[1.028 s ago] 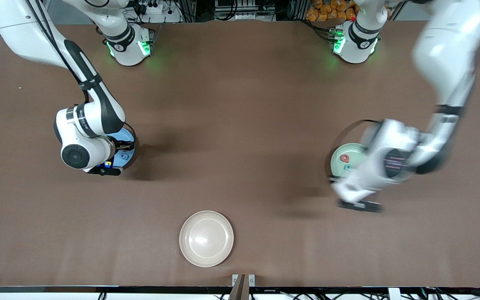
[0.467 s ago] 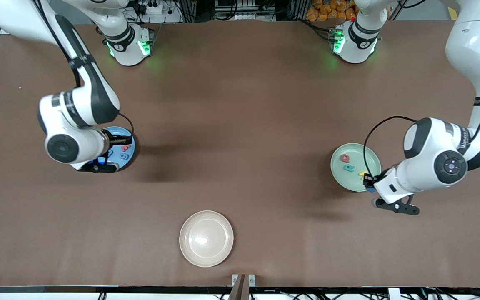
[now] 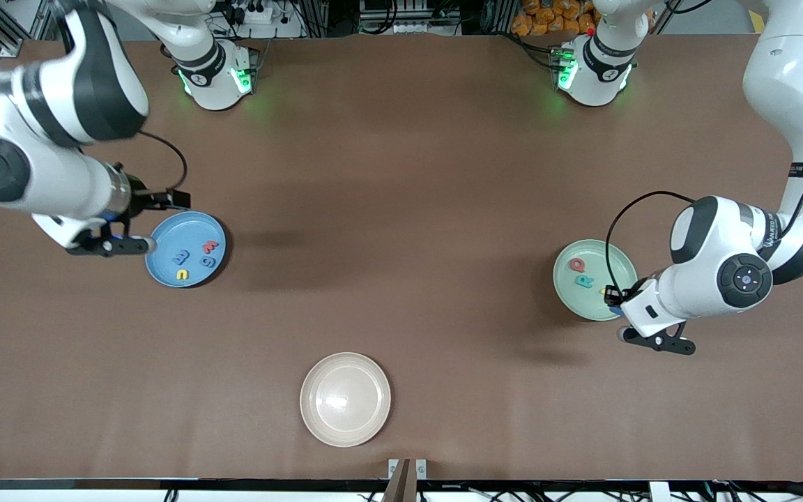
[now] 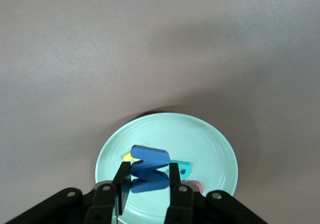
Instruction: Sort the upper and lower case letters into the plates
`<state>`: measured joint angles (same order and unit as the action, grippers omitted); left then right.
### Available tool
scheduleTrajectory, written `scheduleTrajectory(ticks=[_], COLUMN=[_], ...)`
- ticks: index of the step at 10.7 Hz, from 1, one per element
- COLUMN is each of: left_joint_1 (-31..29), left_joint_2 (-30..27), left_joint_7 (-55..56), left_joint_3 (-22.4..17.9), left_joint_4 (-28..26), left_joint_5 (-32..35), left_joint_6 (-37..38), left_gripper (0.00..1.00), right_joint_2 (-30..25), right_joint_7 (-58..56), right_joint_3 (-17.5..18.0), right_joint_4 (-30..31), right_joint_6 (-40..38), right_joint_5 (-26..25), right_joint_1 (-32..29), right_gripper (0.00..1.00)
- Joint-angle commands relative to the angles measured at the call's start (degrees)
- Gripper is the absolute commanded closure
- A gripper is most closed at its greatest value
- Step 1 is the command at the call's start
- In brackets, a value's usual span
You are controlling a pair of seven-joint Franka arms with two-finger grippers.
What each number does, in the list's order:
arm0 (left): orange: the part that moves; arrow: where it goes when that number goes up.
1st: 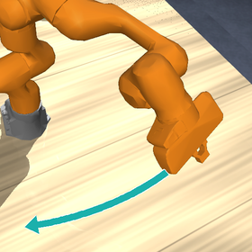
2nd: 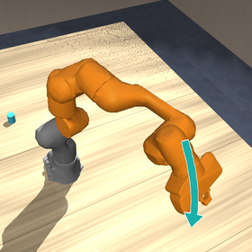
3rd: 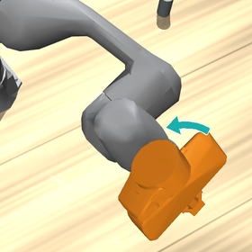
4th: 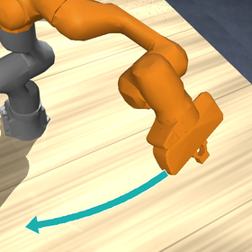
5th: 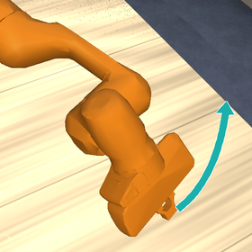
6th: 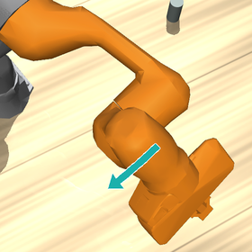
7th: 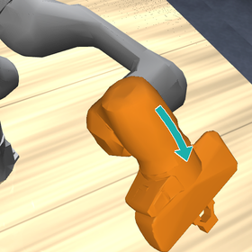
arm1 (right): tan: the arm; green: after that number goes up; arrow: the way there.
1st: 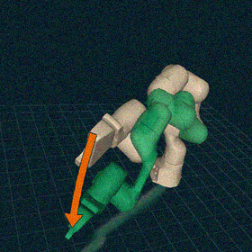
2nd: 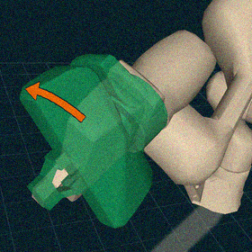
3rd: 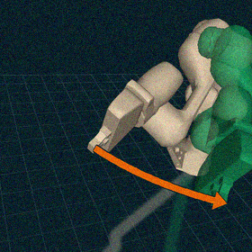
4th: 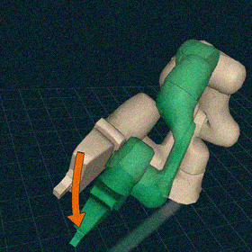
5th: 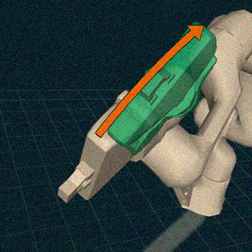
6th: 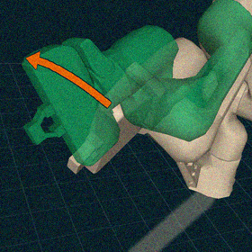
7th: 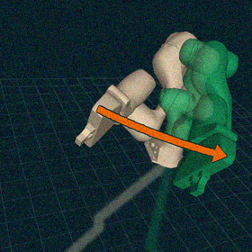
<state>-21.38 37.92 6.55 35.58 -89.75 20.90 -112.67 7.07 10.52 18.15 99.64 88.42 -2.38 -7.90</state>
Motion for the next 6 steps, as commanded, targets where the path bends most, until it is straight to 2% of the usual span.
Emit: scheduleTrajectory(ticks=[1, 3, 4, 5, 6], left_joint_1=[-0.4, -0.4, -0.3, -0.3, -0.2], left_joint_2=[-2.0, -2.0, -2.0, -1.7, -1.5], left_joint_7=[0.4, 0.8, 2.2, 4.0, 6.0], left_joint_3=[-0.1, -0.1, -0.1, -0.1, -0.1], left_joint_4=[-2.2, -3.3, -3.4, -3.5, -3.6], left_joint_5=[-2.9, -4.8, -5.2, -5.2, -5.2], left_joint_6=[1.5, 2.7, 3.4, 3.7, 3.9], left_gripper=[1.0, 1.0, 0.86, 0.38, 0.14], right_joint_2=[-3.0, -5.3, -5.5, -5.1, -5.3], right_joint_7=[-0.2, -0.1, -0.2, -0.2, -0.3], right_joint_3=[0.5, 0.1, 0.3, 0.2, 0.1], right_joint_4=[0.2, -0.1, -2.3, -6.1, -7.2], right_joint_6=[-1.1, -1.3, -2.5, -5.3, -6.1], right_joint_5=[1.3, 4.9, 4.9, 4.9, 4.8], right_joint_1=[-1.1, -1.2, -1.2, -1.2, -1.2], right_gripper=[0.0, 0.0, 0.0, 0.0, 0.0])
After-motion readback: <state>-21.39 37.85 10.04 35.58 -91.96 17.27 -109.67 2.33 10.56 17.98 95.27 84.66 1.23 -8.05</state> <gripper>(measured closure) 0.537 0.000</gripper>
